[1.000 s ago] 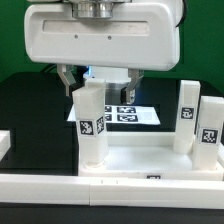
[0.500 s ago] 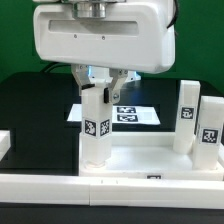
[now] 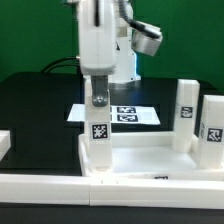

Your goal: Assemble desk

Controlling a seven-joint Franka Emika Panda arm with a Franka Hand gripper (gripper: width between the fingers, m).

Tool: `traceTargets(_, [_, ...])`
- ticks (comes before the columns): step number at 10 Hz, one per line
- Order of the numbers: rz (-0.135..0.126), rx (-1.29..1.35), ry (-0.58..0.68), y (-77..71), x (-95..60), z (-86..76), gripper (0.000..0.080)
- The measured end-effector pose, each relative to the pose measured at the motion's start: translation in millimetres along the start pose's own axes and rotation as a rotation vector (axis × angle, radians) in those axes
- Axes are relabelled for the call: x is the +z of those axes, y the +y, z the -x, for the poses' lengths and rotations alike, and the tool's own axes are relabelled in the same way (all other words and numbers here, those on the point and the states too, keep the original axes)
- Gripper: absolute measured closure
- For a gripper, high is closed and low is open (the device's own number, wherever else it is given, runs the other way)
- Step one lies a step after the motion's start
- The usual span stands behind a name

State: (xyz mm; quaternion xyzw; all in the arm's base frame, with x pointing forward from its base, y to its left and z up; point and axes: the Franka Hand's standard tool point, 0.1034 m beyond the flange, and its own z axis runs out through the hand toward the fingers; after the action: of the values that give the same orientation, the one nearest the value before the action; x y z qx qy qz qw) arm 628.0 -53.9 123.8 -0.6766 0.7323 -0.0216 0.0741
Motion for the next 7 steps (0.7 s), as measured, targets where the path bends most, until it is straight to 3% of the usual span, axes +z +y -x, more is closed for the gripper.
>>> traceTargets(2, [-0.008, 0.128, -0.003, 0.7, -0.3, 1.9, 0.0514])
traceTargets(4, [-0.007, 0.059, -0.001, 0.9, 0.0, 2.2, 0.0504])
traceTargets(5, [-0.004, -0.079, 0.001, 0.6, 0.4, 6.7, 0.0334])
traceTargets(6, [0.000, -0.250, 0.004, 0.7, 2.0, 12.1, 0.0334])
traceTargets(7, [0.005, -0.424, 0.002, 1.6, 2.7, 15.5, 0.0186])
